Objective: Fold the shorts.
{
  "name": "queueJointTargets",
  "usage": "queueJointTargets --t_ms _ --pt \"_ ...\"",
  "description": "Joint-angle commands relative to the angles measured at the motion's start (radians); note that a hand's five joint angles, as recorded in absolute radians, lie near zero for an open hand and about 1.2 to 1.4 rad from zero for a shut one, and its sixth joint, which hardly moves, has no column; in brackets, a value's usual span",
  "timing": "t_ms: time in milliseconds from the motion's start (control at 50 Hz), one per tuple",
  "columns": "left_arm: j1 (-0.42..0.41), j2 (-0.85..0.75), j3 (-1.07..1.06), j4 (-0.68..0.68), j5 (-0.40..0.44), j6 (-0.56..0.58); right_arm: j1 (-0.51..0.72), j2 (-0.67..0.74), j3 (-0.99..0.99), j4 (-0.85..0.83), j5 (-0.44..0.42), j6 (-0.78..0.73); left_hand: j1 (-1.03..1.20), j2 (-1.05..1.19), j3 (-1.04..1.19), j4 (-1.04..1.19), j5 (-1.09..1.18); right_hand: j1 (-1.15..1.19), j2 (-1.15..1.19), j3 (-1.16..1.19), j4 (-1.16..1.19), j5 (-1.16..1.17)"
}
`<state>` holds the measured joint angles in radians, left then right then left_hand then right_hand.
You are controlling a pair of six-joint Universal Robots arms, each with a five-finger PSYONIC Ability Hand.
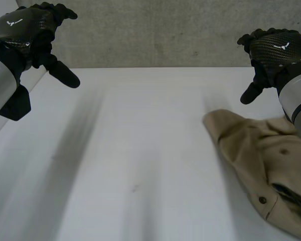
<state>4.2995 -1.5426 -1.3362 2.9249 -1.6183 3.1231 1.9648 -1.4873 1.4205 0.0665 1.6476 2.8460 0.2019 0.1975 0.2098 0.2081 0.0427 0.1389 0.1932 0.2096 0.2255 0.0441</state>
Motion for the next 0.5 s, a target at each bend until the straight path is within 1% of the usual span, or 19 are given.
queueJointTargets --t_ms 20,140,260,500 --pt "0.000 -0.004 -0.001 0.014 0.000 0.002 -0.003 0.001 -0.002 -0.002 0.000 0.000 -0.024 -0.019 -0.032 -0.030 -0.039 0.036 -0.019 -0.035 -0.051 -0.044" --pt "0.000 -0.008 -0.003 0.014 0.000 0.002 -0.003 0.002 -0.008 -0.002 -0.005 0.000 -0.024 -0.019 -0.032 -0.030 -0.039 0.036 -0.019 -0.035 -0.051 -0.044" --pt "0.000 -0.007 -0.008 0.014 0.000 0.002 -0.004 0.002 -0.005 0.001 -0.040 0.003 -0.024 -0.019 -0.032 -0.030 -0.039 0.036 -0.019 -0.035 -0.051 -0.044" --pt "0.000 -0.004 -0.009 0.016 0.000 0.002 -0.003 0.001 -0.005 0.001 -0.048 0.000 -0.024 -0.019 -0.032 -0.030 -0.039 0.036 -0.019 -0.035 -0.051 -0.044"
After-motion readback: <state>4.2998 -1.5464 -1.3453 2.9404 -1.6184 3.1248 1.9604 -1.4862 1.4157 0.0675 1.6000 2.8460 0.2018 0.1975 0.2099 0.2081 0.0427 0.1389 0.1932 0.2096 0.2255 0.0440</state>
